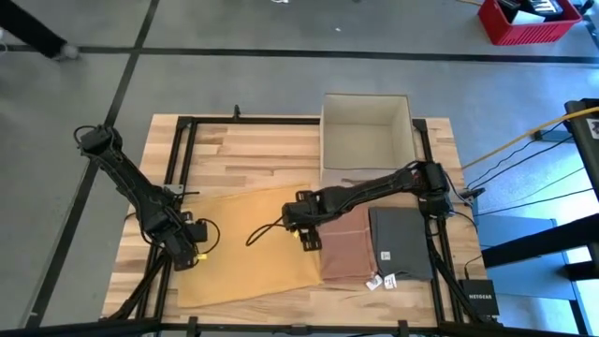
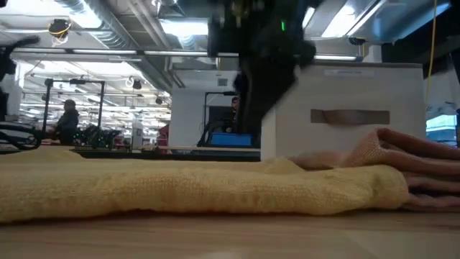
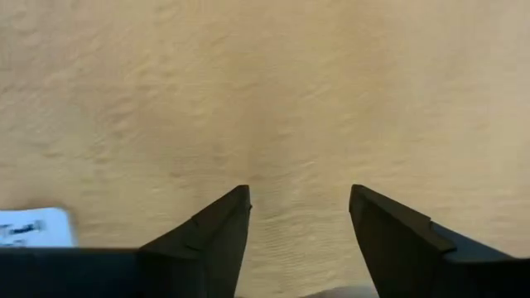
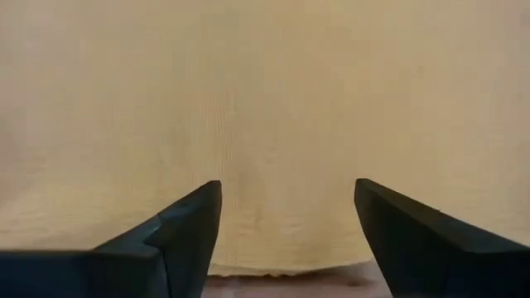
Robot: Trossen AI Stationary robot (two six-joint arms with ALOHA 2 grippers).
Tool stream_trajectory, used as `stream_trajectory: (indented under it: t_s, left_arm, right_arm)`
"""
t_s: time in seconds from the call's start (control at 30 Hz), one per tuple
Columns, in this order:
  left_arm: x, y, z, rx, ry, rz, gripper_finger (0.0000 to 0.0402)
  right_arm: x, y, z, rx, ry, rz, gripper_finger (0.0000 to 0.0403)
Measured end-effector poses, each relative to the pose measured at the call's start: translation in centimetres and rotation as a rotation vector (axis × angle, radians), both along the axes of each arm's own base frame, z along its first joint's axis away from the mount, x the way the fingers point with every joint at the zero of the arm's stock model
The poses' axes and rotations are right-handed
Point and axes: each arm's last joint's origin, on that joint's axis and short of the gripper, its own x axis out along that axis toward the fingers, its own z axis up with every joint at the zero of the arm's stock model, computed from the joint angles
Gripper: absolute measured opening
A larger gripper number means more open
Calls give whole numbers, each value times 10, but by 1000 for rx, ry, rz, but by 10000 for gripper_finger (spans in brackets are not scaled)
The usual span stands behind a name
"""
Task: Fold towel
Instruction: Fold the yellow towel
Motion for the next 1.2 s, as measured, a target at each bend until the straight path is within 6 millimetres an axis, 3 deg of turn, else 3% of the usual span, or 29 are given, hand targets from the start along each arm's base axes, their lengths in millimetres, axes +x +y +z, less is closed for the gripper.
stream_trajectory:
  t_s: [0.07, 0.23, 0.4, 0.5, 0.77, 0.97, 1.2]
  left_arm:
    - [0, -1, 4, -6, -21, 21, 203]
    - [-1, -2, 1, 33, -105, 44, 203]
    - [-9, 0, -13, 60, -107, 62, 203]
    - [-14, 4, -22, 71, -100, 99, 203]
    - [-23, 7, -30, 95, -105, 140, 203]
    - [-25, 6, -31, 96, -115, 130, 203]
    - [-22, 3, -28, 70, -141, 142, 222]
  right_arm:
    - [2, 0, 7, -4, -28, 21, 285]
    - [8, -4, -1, 1, -77, 35, 277]
    - [4, -13, -29, 15, -48, 10, 259]
    - [7, -13, -28, 29, -113, 9, 250]
    - [-13, -15, -61, 36, 9, -6, 253]
    - [-13, -14, -58, 68, 25, -46, 286]
    - [-1, -12, -36, 81, 28, -45, 323]
